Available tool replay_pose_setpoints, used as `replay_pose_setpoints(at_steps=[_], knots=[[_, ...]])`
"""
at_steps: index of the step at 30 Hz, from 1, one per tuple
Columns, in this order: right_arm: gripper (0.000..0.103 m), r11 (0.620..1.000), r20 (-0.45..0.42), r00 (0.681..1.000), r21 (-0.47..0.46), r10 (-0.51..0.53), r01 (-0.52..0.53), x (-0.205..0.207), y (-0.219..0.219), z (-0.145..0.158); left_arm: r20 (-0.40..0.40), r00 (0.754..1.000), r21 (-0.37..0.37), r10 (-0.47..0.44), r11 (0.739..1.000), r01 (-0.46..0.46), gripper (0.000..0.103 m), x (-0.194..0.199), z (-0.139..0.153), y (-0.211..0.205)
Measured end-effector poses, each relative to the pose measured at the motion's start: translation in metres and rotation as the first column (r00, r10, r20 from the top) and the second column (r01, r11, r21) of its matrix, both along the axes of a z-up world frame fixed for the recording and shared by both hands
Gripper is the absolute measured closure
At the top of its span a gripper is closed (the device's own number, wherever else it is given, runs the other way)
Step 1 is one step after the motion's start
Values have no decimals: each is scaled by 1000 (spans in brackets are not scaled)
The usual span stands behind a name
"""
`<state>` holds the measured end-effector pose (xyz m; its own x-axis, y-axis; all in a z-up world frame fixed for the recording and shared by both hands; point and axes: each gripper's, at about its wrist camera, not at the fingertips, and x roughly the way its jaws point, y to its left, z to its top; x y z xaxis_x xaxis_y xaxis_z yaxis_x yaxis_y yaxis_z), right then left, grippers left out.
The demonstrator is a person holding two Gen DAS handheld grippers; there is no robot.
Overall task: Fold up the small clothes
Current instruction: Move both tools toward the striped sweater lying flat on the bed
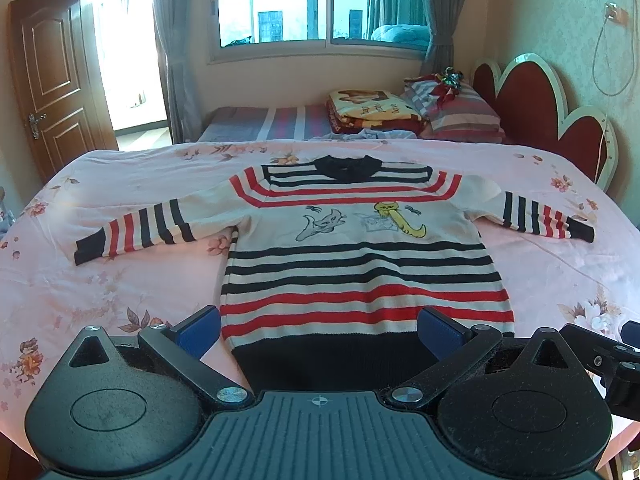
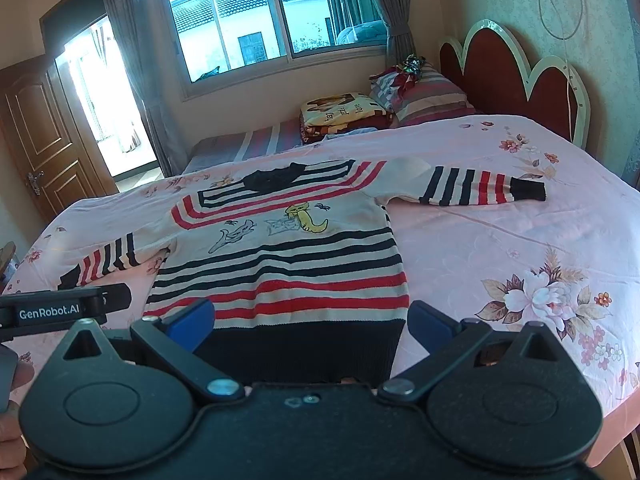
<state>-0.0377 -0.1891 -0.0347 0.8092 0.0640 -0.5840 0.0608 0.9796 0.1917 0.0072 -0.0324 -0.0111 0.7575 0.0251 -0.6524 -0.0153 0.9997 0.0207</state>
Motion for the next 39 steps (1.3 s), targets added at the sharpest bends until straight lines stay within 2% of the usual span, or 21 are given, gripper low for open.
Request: replay_pose_setpoints(at_steps=[39], knots=[[1,1000,-2,1000,1,-19,19,6,-9,4,-11,1000,5,7,1000,-6,0,22,-3,-1]])
